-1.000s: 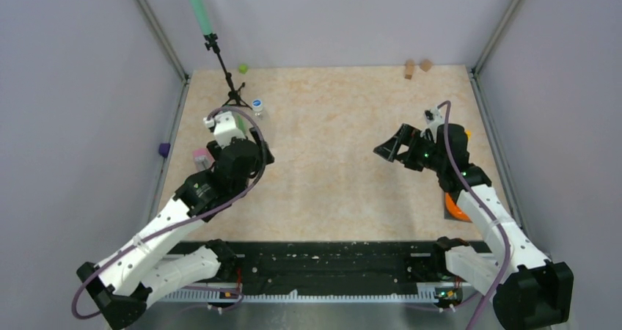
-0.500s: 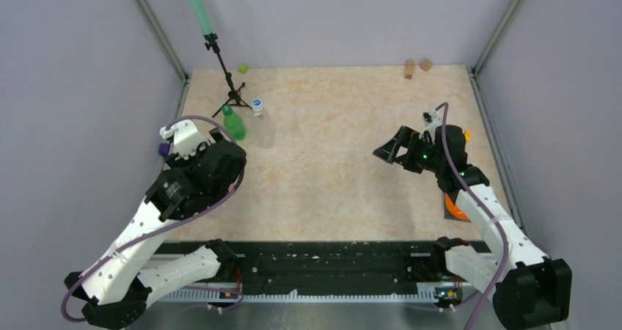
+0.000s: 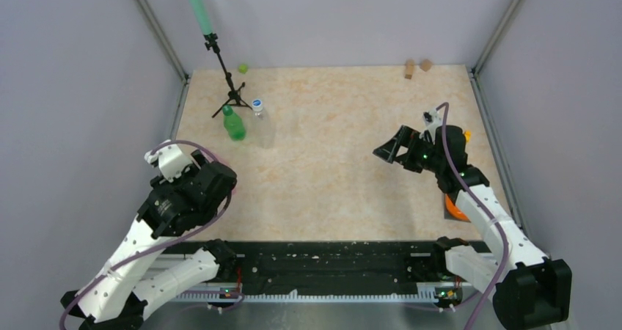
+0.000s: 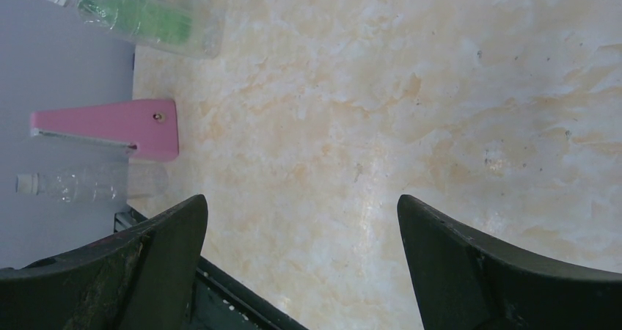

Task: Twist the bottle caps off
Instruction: Pick up the plastic bottle at the center of the board.

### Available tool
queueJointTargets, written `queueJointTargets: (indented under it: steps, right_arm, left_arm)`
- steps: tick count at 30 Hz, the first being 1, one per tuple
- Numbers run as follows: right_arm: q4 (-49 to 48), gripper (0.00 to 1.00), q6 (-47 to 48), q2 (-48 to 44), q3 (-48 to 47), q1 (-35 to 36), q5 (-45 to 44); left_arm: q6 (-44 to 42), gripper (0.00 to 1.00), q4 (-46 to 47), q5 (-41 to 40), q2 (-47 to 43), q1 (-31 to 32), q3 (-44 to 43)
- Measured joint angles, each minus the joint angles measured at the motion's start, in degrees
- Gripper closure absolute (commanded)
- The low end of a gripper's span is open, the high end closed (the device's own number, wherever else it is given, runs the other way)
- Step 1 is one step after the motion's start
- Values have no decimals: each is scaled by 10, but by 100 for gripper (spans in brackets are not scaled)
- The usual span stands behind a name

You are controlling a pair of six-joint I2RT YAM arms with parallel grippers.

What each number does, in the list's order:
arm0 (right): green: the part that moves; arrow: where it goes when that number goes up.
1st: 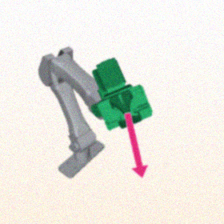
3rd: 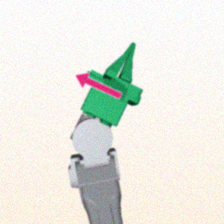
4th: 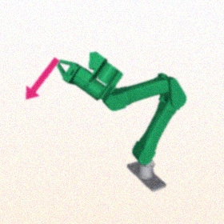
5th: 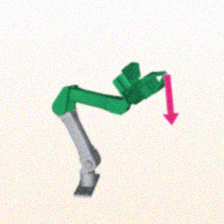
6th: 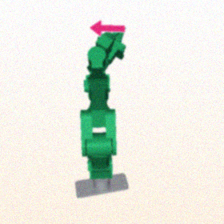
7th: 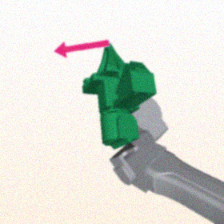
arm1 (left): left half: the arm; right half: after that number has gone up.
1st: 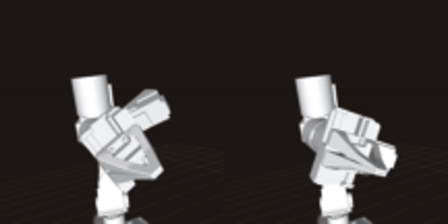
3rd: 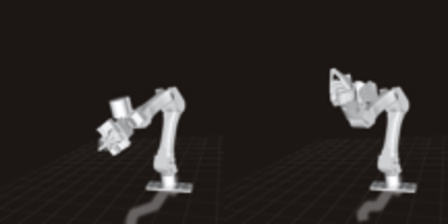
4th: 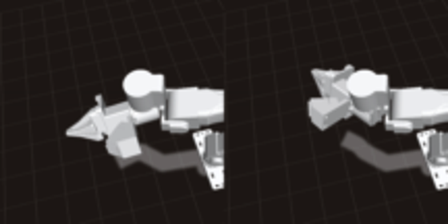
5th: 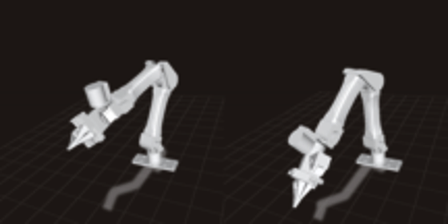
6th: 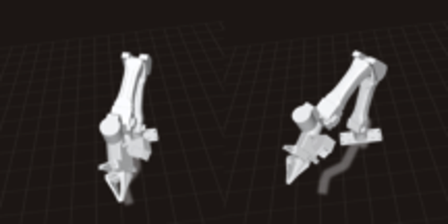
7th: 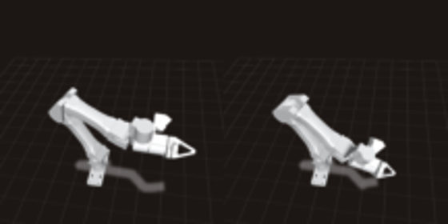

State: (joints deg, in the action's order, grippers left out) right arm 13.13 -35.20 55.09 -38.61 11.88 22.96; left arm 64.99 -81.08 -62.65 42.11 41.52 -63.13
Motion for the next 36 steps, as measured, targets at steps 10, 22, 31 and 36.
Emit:
queueJointTargets:
  steps: [10,22,31,36]
  right_arm:
    - [-2,1,-9,-20,14,0,-8]
    - [-3,1,-11,-20,20,0,-10]
    - [-3,1,-11,-19,23,0,-11]
    - [-3,1,-11,-16,23,0,-11]
  left_arm:
    - [-86,27,71,16,-9,-61,52]
    - [-223,33,193,119,-16,-188,103]
    - [-247,35,226,125,-15,-203,122]
    - [-246,43,228,123,-15,-205,136]
